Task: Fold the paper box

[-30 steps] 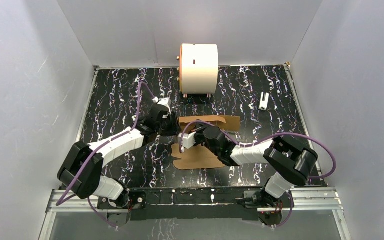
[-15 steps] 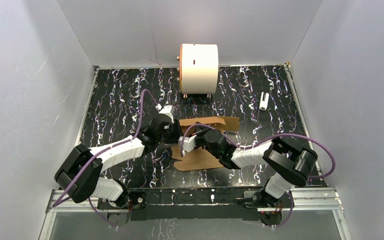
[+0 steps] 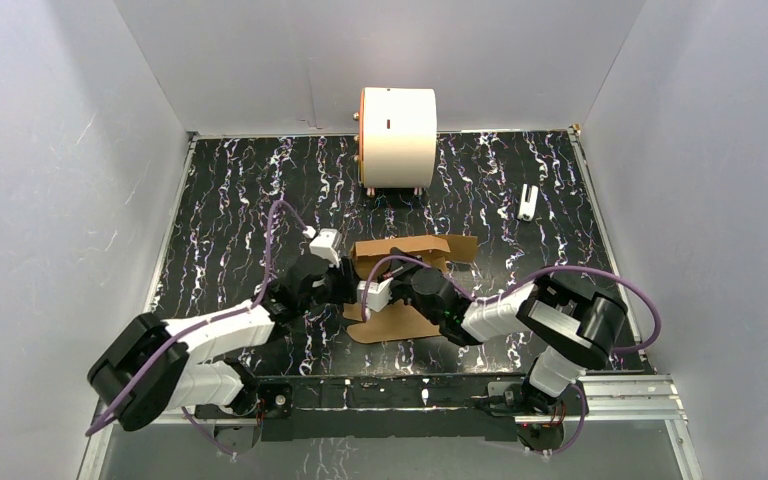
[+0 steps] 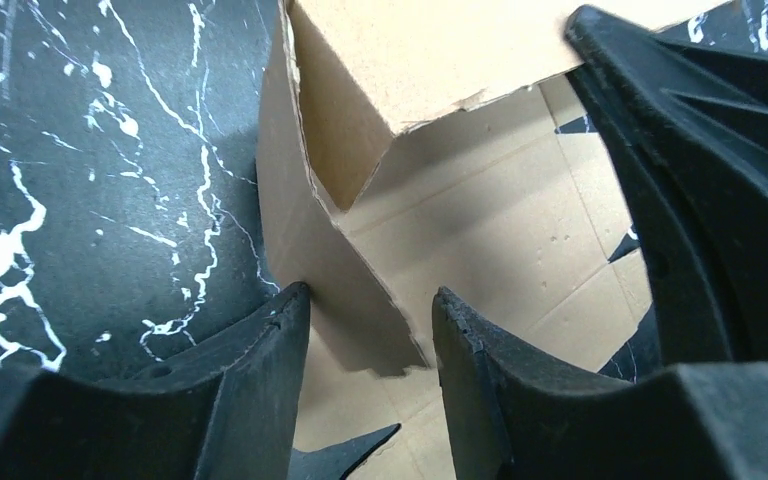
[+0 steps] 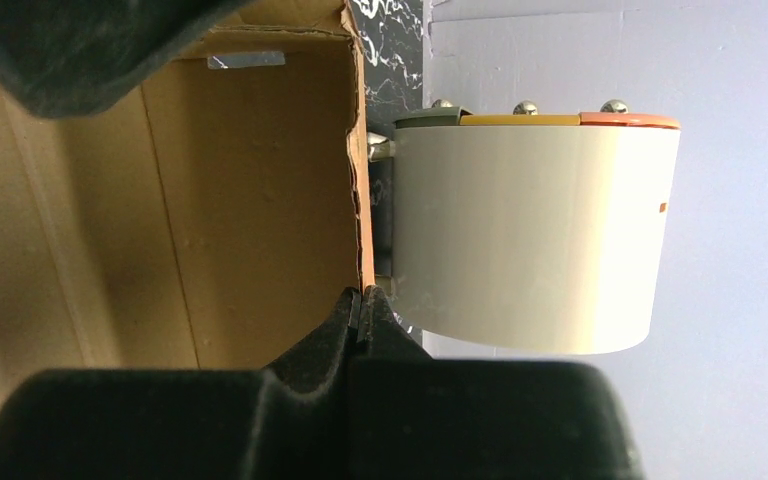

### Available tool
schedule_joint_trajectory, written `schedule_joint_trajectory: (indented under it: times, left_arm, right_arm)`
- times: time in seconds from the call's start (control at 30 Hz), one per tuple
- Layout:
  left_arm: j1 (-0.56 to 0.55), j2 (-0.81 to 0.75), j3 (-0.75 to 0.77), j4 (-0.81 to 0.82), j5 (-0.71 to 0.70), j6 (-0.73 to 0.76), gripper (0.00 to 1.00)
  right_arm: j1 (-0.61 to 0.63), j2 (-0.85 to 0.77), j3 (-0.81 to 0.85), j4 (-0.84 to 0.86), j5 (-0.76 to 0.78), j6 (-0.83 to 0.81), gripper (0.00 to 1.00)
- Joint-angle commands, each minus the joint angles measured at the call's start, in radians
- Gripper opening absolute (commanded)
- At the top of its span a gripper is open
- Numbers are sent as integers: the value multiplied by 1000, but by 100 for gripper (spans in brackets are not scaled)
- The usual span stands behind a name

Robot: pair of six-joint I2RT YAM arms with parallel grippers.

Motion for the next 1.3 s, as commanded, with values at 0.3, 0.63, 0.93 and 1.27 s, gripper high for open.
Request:
schedule_joint_trajectory:
  times: [0.3, 0.63, 0.93, 1.27]
  left_arm:
    - [13, -360, -60, 80, -122, 161, 52]
    - [284, -439, -81, 83, -151, 53, 48]
    - [513, -181, -43, 164, 58, 10, 44]
    - [570, 53, 1, 286, 313, 85, 49]
  right_arm:
    - [8, 15, 16, 54, 47, -43, 0]
    - [8, -2, 41, -33, 33, -18, 0]
    - [11, -8, 66, -95, 26, -22, 0]
    - [14, -19, 82, -115, 21, -39, 0]
